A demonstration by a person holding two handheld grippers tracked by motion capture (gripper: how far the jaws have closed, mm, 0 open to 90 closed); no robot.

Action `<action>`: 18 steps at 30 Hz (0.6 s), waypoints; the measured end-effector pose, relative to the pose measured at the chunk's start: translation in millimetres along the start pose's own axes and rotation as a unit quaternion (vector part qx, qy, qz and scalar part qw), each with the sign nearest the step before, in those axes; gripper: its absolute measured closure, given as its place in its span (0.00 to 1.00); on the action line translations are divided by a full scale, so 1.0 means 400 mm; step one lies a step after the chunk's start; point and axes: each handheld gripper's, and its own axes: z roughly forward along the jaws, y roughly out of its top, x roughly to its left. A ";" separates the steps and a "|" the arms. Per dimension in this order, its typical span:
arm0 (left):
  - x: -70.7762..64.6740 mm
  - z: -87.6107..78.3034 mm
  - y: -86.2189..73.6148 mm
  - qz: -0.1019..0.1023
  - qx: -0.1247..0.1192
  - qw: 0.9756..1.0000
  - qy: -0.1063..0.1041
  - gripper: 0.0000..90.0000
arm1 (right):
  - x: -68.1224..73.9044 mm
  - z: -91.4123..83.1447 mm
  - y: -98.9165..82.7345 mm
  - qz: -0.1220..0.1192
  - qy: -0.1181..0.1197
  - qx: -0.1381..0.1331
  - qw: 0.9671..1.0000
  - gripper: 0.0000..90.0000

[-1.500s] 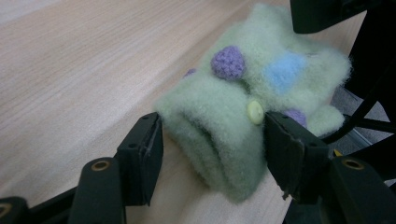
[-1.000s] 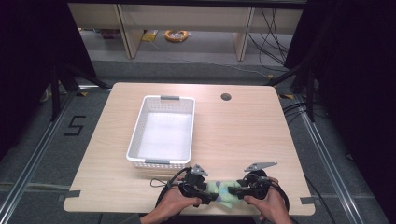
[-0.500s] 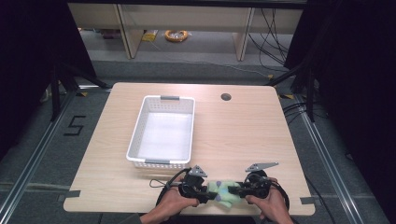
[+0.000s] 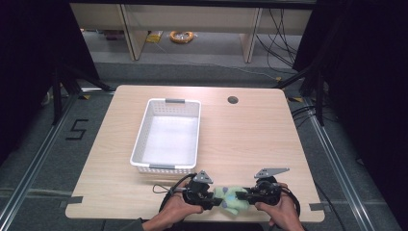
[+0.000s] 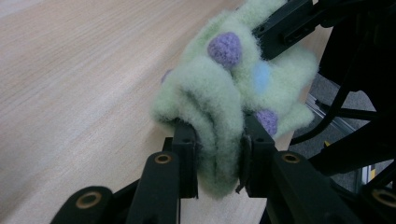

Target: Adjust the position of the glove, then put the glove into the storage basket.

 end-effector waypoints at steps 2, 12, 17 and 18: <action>0.000 -0.003 0.001 0.007 0.002 1.000 0.007 0.80 | 0.002 -0.002 0.001 0.002 -0.004 0.000 1.000 0.81; -0.007 -0.016 -0.002 0.006 -0.009 1.000 0.000 0.80 | 0.017 -0.005 0.006 0.007 0.002 -0.002 1.000 0.81; -0.002 -0.030 -0.002 0.011 -0.009 1.000 0.005 0.80 | 0.024 -0.005 0.019 -0.014 -0.009 -0.007 1.000 0.81; -0.003 -0.033 -0.001 0.006 -0.010 1.000 0.004 0.80 | 0.024 -0.006 0.022 -0.015 -0.005 -0.004 1.000 0.81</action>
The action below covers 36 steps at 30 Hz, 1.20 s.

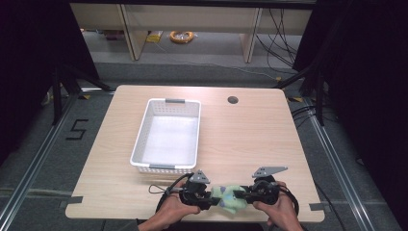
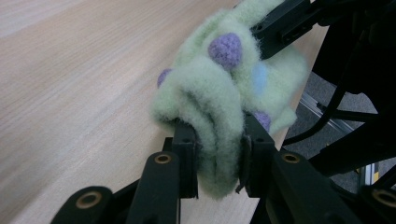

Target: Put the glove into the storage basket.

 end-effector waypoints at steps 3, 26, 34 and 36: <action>-0.002 -0.013 0.004 0.004 -0.004 1.000 0.004 0.80 | 0.007 -0.003 0.010 -0.005 -0.003 -0.003 1.000 0.81; 0.073 -0.255 0.119 -0.016 -0.043 0.998 0.033 0.80 | 0.093 -0.027 0.300 -0.057 0.015 -0.014 0.998 0.81; 0.151 -0.322 0.135 -0.048 -0.054 0.996 0.054 0.80 | 0.118 0.025 0.424 -0.074 0.019 -0.003 0.997 0.81; 0.172 -0.337 0.139 -0.052 -0.047 0.996 0.058 0.80 | 0.121 0.044 0.451 -0.075 0.020 0.002 0.997 0.81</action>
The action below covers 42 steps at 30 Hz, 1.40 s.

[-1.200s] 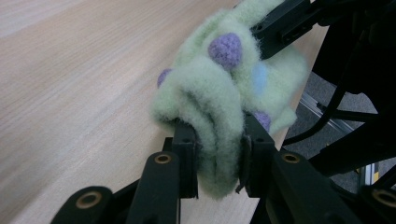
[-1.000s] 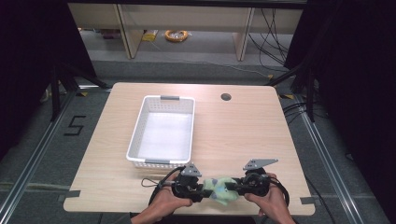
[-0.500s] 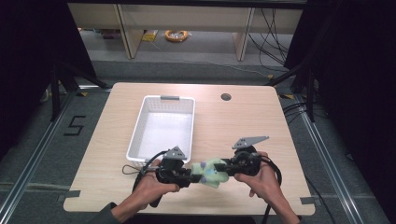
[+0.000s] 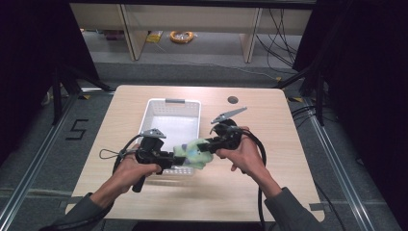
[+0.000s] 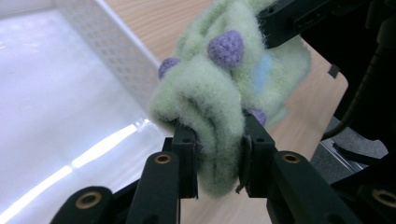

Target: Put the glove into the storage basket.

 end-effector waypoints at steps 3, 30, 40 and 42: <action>0.043 -0.016 0.011 -0.013 0.000 1.000 0.011 0.80 | -0.009 0.033 0.039 -0.003 0.007 0.004 1.000 0.81; 0.256 0.051 -0.025 -0.073 0.093 0.990 0.076 0.79 | -0.107 0.336 0.124 0.056 0.010 0.092 0.994 0.81; 0.263 0.090 -0.038 -0.061 0.124 0.985 0.099 0.77 | -0.114 0.372 0.106 0.054 -0.012 0.113 0.992 0.81; 0.264 0.092 -0.040 -0.066 0.122 0.985 0.099 0.73 | -0.110 0.373 0.107 0.056 -0.017 0.118 0.991 0.81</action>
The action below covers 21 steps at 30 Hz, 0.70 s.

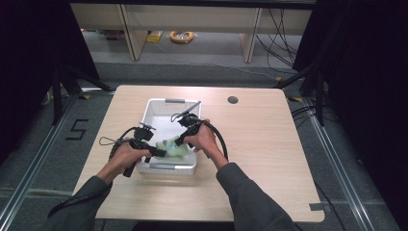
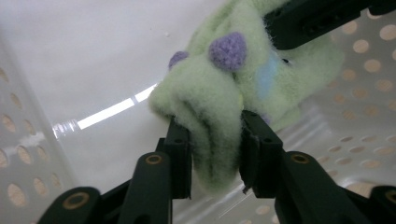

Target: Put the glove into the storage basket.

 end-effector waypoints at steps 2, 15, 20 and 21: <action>-0.002 -0.002 0.001 0.000 -0.004 1.000 0.009 0.69 | 0.001 0.000 0.000 -0.008 -0.012 0.003 1.000 0.81; -0.019 -0.057 0.011 -0.032 -0.081 0.996 0.035 0.45 | -0.003 -0.005 0.005 -0.040 -0.064 0.015 0.997 0.59; -0.049 -0.088 0.005 -0.030 -0.116 0.993 0.021 0.39 | 0.000 -0.048 0.008 -0.035 -0.062 -0.013 0.997 0.51; -0.055 -0.092 0.002 -0.027 -0.120 0.992 0.019 0.38 | 0.000 -0.058 0.006 -0.038 -0.059 -0.019 0.997 0.50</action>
